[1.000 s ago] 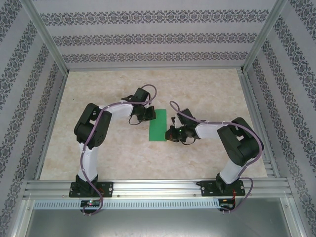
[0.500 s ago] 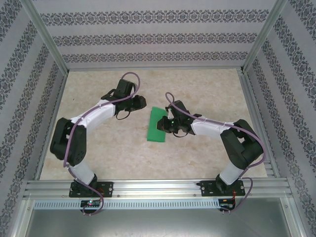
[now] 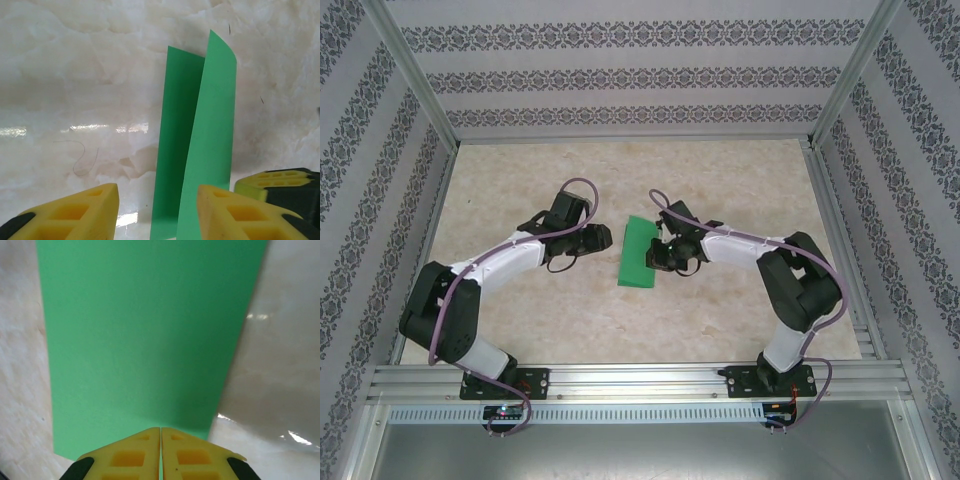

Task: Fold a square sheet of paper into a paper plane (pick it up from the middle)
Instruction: Rotate the square sheet of paper at the center of the table, then first fold in half a square sheet of paper at the center of the table.

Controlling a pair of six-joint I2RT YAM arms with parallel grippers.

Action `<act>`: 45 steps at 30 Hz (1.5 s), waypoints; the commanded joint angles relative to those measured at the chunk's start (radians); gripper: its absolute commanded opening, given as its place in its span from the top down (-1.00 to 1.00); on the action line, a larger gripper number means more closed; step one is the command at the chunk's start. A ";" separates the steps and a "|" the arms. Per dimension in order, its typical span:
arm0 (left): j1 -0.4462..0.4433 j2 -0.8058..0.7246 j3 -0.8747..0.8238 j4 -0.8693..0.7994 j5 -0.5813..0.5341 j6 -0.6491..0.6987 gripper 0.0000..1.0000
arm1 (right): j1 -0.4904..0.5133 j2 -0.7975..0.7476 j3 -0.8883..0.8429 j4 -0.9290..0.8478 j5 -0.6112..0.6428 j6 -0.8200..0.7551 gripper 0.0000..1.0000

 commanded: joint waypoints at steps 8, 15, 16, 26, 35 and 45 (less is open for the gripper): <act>-0.016 -0.079 -0.056 0.020 -0.032 -0.069 0.09 | 0.089 0.130 0.044 0.064 -0.038 0.075 0.81; -0.027 -0.094 -0.088 0.039 -0.018 -0.111 0.12 | 0.094 0.187 0.085 0.223 -0.052 0.179 0.79; -0.030 -0.096 -0.099 0.051 -0.016 -0.119 0.15 | 0.093 0.185 0.090 0.255 -0.063 0.188 0.79; -0.158 -0.040 -0.077 0.151 -0.025 -0.201 0.72 | -0.081 0.005 -0.089 0.404 -0.150 0.096 0.93; -0.260 0.161 0.067 0.130 -0.039 -0.278 1.00 | -0.135 0.046 -0.035 0.304 -0.200 0.023 1.00; -0.259 0.255 0.061 0.171 -0.060 -0.252 1.00 | -0.105 0.153 0.044 0.300 -0.220 0.007 1.00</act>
